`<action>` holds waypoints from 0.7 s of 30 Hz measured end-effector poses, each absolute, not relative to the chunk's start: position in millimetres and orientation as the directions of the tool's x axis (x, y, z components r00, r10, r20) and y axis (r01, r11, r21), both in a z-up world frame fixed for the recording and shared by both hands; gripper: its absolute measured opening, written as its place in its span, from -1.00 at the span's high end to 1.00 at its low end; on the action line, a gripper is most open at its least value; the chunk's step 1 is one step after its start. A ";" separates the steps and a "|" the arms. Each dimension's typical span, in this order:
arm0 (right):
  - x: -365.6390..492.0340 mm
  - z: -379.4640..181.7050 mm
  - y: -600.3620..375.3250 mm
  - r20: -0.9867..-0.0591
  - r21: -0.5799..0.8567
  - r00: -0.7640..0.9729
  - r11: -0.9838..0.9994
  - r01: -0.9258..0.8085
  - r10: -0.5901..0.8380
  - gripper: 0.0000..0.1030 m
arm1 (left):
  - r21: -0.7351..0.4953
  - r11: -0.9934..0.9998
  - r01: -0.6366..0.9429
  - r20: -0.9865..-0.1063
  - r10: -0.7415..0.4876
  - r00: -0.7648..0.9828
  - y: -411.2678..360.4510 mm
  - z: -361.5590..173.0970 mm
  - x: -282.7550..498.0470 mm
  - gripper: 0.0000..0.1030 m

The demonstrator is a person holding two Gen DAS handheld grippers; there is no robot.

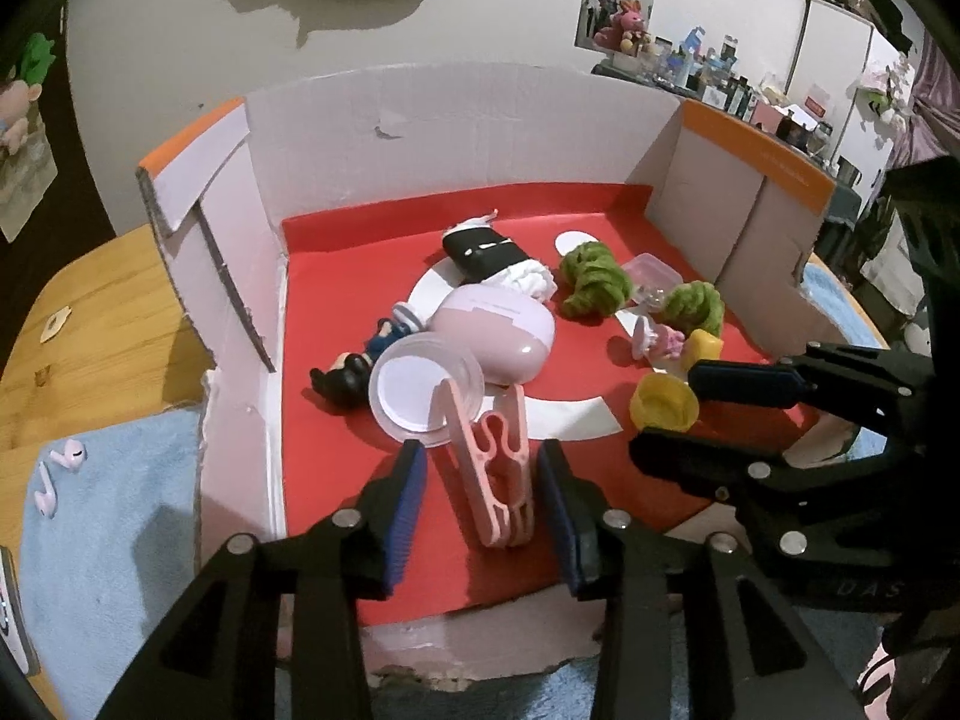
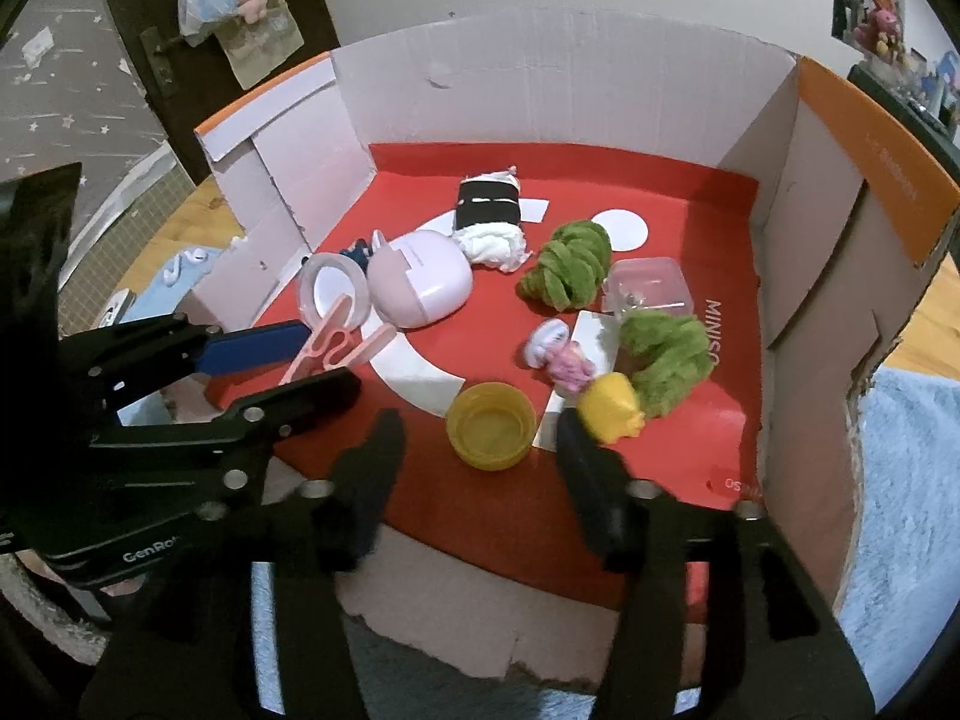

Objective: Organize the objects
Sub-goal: 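Lower the pink clip and yellow cap into the box and open both grippers, then withdraw both open grippers from the box back over the mat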

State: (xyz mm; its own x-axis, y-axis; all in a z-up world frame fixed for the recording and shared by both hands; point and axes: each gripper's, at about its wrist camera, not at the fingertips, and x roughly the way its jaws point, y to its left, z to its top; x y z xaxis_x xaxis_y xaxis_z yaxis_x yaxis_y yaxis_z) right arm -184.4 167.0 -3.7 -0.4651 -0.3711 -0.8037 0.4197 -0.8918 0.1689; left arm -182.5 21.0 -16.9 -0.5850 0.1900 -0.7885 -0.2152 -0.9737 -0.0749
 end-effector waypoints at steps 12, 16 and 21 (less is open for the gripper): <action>-171.4 7.1 169.4 -0.780 0.177 -0.494 -0.892 0.415 -0.385 -0.06 | -0.055 -0.975 -0.214 -0.755 0.181 -0.630 21.1 -5.5 -165.0 -0.04; -161.7 13.6 171.4 -0.762 0.183 -0.512 -0.891 0.415 -0.395 -0.20 | -0.035 -0.977 -0.212 -0.739 0.168 -0.652 22.4 -0.1 -155.8 -0.06; -152.0 19.5 173.1 -0.743 0.181 -0.537 -0.893 0.411 -0.398 -0.23 | -0.031 -0.977 -0.213 -0.720 0.170 -0.673 23.0 6.9 -142.7 -0.10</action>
